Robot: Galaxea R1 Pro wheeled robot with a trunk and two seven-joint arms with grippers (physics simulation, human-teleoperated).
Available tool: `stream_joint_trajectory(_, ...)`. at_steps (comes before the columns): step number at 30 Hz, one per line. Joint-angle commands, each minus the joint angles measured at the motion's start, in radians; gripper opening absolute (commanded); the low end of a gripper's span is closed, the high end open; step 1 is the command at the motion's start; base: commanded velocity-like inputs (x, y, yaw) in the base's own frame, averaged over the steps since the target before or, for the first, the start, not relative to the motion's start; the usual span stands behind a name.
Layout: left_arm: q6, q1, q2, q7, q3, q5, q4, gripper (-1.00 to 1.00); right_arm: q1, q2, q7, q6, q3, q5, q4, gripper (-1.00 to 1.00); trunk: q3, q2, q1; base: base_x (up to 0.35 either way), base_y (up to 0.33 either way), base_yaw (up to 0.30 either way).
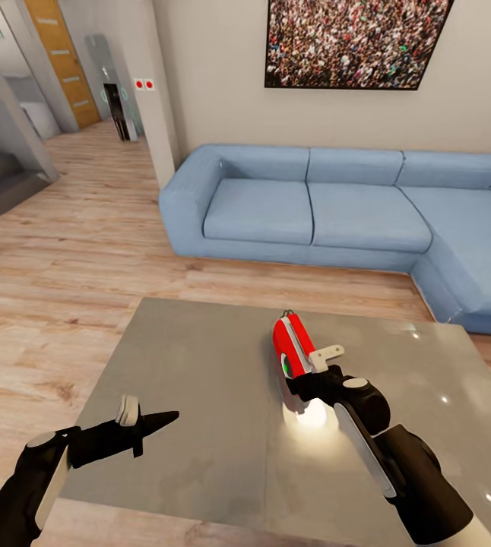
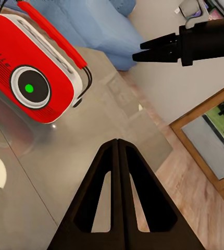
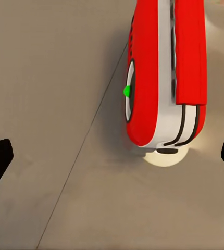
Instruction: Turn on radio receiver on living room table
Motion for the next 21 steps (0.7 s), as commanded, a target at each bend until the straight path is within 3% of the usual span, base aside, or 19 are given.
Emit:
stream_joint_trajectory(1,0.0,0.0,0.0,0.0,0.0,0.0,0.0,-1.0,0.0,0.0,0.0,0.0,0.0,0.0,0.0,1.0,0.002,0.0,0.0,0.0,0.0,0.0)
stream_joint_trajectory(12,0.001,0.0,0.002,-0.002,0.0,0.0,-0.001,-1.0,0.0,0.001,-0.001,0.0,0.0,0.0,0.0,1.0,0.019,0.0,0.0,-0.011,0.0,0.0)
stream_joint_trajectory(21,0.006,0.0,0.005,-0.008,0.0,-0.001,-0.003,-1.0,0.0,0.001,-0.001,0.0,0.0,0.0,0.0,1.0,0.033,0.0,0.0,-0.299,0.0,0.0)
